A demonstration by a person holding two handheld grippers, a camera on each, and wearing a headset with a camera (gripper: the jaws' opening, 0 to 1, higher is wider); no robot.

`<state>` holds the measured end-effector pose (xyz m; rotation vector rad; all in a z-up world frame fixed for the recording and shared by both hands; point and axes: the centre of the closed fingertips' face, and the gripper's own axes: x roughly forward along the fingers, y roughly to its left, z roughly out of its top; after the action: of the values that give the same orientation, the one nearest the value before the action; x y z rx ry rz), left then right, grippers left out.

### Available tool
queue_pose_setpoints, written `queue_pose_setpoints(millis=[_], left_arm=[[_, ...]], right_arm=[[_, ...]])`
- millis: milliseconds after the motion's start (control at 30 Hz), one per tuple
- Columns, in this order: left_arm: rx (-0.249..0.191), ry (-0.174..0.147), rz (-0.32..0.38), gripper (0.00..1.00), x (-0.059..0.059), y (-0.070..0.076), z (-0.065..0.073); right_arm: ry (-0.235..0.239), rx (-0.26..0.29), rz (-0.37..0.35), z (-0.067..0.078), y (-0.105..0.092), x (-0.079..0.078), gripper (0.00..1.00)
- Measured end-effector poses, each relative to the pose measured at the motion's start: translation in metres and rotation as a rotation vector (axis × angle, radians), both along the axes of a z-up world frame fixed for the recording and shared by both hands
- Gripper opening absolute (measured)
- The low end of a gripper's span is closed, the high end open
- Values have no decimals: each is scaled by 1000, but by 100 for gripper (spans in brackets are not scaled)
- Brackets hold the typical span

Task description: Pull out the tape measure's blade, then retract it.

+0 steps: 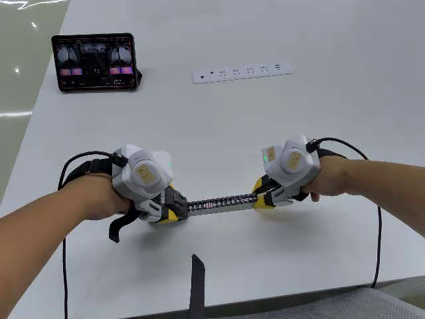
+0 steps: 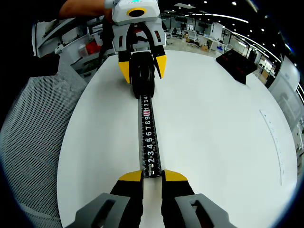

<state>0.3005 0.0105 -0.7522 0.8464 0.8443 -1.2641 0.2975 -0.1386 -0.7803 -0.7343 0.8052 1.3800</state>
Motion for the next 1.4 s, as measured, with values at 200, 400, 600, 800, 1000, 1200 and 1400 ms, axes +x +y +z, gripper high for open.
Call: queue_pose_setpoints(millis=[200, 400, 600, 800, 1000, 1200, 1400], left_arm=[[0, -1, 0, 33, 0, 0, 0], [1, -1, 0, 33, 0, 0, -1], [2, -3, 0, 33, 0, 0, -1], [3, -1, -1, 33, 0, 0, -1], [4, -2, -1, 33, 0, 0, -1], [4, -2, 0, 33, -1, -1, 0], [4, -2, 0, 33, -3, -1, 0]], right_arm=[[1, -3, -1, 0, -3, 0, 10], [2, -4, -5, 0, -6, 0, 10], [3, -7, -6, -1, -9, -1, 10], [2, -9, -9, 0, -12, -1, 10], [2, -10, -13, 0, -16, -1, 10], [2, -15, -14, 0, -19, 0, 10], [3, -14, -19, 0, -23, -1, 10]])
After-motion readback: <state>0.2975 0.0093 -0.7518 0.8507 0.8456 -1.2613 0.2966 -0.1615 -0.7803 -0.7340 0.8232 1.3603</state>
